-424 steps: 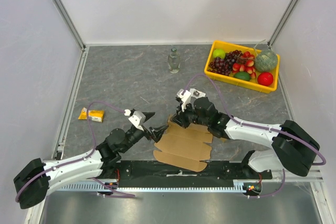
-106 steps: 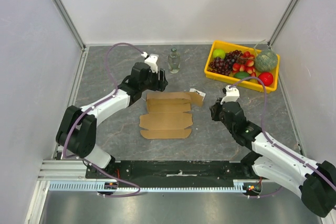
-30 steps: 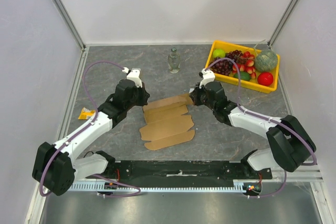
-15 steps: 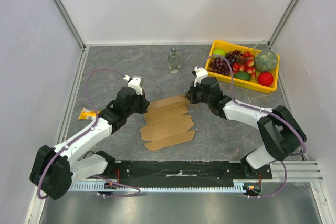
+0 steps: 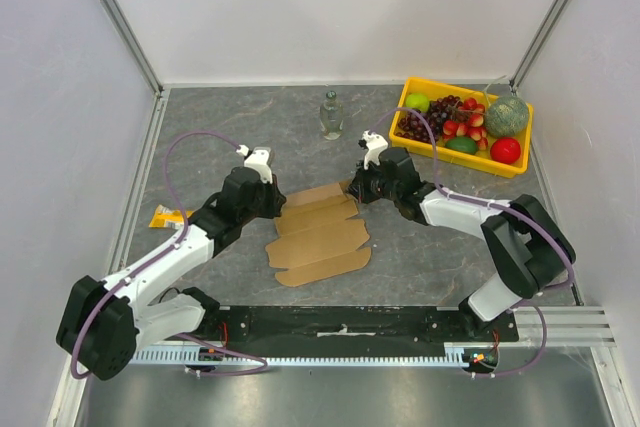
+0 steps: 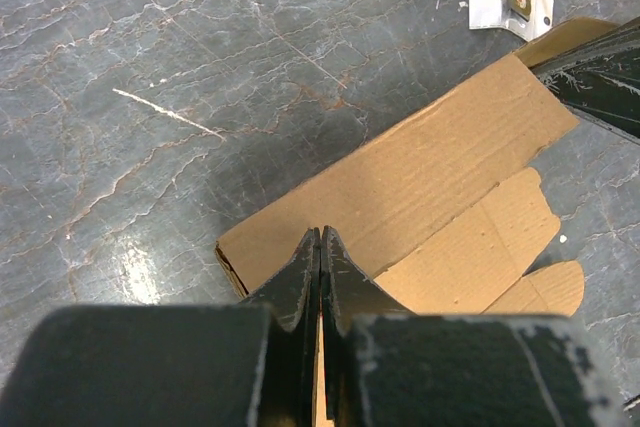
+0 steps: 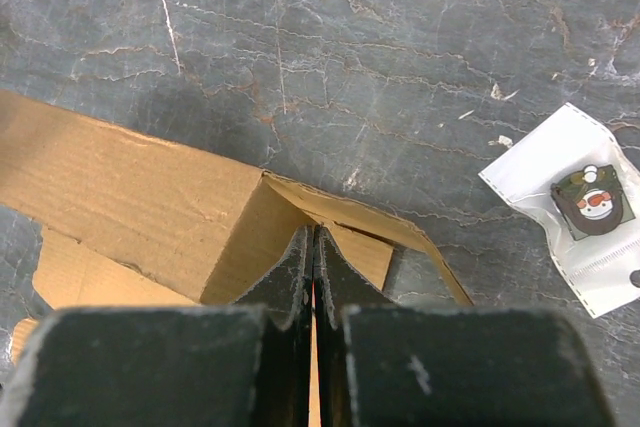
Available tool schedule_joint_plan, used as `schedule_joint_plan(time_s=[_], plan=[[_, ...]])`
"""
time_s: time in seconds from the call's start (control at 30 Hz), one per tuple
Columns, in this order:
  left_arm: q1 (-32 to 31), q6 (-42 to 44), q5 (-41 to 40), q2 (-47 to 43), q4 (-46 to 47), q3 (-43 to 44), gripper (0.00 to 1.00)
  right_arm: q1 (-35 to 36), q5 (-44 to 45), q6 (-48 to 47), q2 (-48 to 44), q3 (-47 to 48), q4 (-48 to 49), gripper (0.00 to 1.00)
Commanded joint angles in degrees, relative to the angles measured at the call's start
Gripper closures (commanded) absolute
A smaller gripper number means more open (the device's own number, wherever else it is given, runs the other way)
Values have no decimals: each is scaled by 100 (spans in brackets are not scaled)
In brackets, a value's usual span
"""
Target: Fold the paper box
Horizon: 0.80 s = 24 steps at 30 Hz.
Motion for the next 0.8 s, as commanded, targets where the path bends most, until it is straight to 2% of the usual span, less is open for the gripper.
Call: schedule_joint_plan(time_s=[0.0,0.77], plan=[[-53,-190,107,40,191,-101,98,-23,-279,94,60,98,263,100],[-123,-278,178,120,261,-242,98,-331,-1510,1008,376,-254,1186,100]])
